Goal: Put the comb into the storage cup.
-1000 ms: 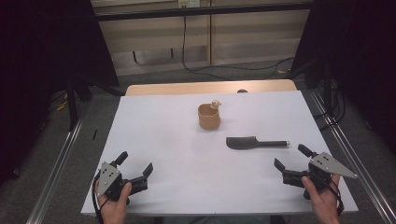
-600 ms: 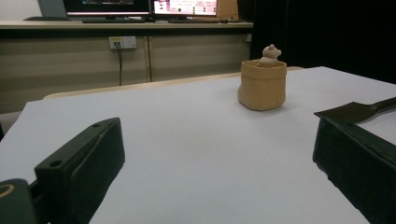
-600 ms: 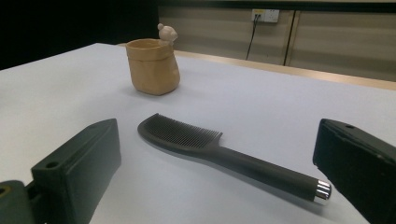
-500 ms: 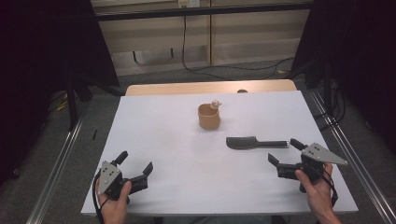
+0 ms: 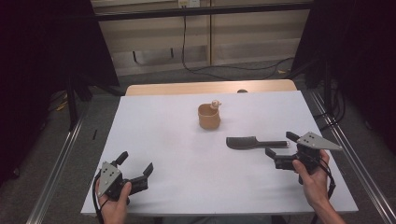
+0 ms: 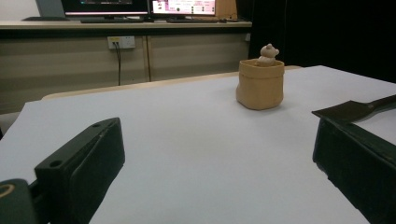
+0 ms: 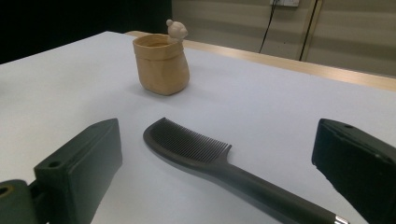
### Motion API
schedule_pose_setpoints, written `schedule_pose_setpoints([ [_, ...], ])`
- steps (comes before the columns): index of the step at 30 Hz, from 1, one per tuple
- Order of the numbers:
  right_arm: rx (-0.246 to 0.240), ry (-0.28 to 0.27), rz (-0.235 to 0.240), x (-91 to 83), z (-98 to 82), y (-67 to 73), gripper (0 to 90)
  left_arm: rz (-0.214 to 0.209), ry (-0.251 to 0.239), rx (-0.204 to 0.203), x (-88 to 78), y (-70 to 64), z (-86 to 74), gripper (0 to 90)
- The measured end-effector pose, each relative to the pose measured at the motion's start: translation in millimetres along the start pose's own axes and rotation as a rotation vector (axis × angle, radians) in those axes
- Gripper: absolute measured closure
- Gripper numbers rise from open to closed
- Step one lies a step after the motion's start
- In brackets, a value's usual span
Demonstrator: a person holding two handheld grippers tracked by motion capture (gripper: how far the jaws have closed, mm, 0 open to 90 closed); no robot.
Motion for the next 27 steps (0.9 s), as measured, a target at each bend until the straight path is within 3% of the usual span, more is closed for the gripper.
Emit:
schedule_pose_setpoints([
  [10,0.01,0.086,0.062,14.5,8.0,0.7,2.0,0.001,0.002,-0.007,1.5,3.2,-1.3,2.3],
  [16,0.064,0.151,0.107,25.0,4.4,-0.6,2.8,-0.001,0.007,0.0,0.0,2.9,-1.5,2.3],
  [17,0.066,0.162,0.093,26.9,2.8,-2.8,2.0,0.0,0.008,-0.004,0.3,3.1,-1.8,2.3],
  [23,0.019,0.227,0.086,29.5,-1.6,-8.4,2.3,-0.006,0.01,0.003,0.9,1.9,-1.9,2.3],
  [27,-0.012,0.247,0.115,31.5,2.8,-11.8,1.9,-0.005,0.01,0.004,0.9,2.1,-2.1,2.3],
])
Point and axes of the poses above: each handheld gripper's, and its own axes: x roughly forward along the jaws, z roughly out of its top, y roughly to its left, the point moved 9 cm from there along x, roughly forward along the jaws, and after that the axes turned 7 degrees about x, right-handed, at the moved point
